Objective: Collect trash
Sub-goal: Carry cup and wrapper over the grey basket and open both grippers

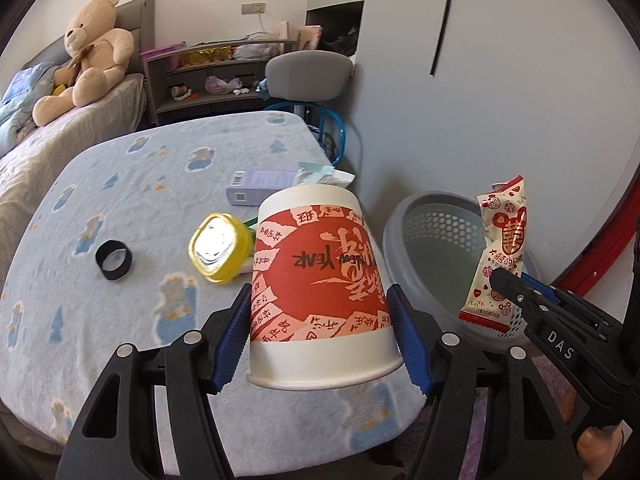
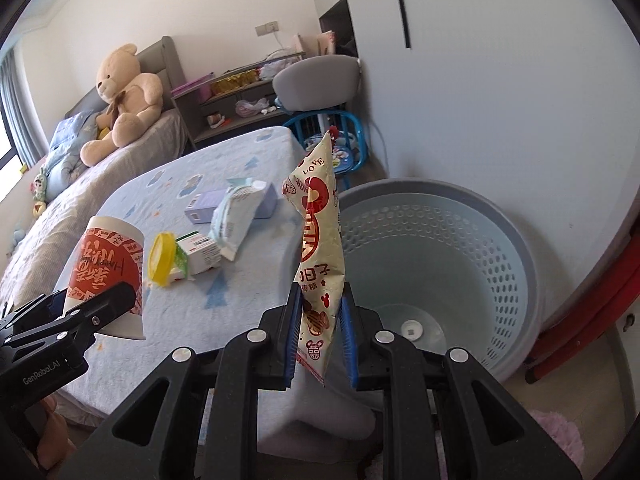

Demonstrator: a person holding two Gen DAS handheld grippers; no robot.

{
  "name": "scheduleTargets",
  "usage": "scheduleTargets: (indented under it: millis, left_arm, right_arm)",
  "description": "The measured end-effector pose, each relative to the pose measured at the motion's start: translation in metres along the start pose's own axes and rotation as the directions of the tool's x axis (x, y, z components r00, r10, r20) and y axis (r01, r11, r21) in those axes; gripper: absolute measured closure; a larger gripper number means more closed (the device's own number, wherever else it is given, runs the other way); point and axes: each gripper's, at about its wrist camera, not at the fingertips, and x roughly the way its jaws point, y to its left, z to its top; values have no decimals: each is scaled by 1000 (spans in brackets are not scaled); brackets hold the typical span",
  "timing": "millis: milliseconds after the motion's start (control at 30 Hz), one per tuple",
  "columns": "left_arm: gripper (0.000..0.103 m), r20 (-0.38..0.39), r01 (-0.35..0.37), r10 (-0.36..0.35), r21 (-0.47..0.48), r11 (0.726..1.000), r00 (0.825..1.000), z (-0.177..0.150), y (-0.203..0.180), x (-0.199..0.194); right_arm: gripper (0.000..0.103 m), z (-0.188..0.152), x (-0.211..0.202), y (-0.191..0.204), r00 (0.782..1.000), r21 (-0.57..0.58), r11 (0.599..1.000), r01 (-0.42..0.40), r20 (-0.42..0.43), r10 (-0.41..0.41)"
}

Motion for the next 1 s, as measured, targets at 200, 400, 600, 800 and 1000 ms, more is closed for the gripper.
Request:
scheduleTargets:
  millis: [200,400,600,800,1000]
  left_arm:
    - [39,-19,46,-45,61,997,999,18,-43,24]
    - [39,-46,93,-88,112,989,995,30,-85,49]
    - [39,-84,127,-116,139,982,990,34,-114,69]
    - [39,-112,137,-121,150,979,986,34,-129,83]
    - [39,-130,134,-115,148,980,985,34,-134,89]
  right_arm:
    - [84,5,3,-49,999,54,997,55,-5,-54]
    - [84,7,9,-84,997,109,992,69,-24,-67]
    - [84,8,15,-105,997,124,990,71,-45,-66]
    - [84,7,24,-117,997,141,988,58,-67,-49]
    - [84,6,29,-116,996,134,989,55,-75,-45]
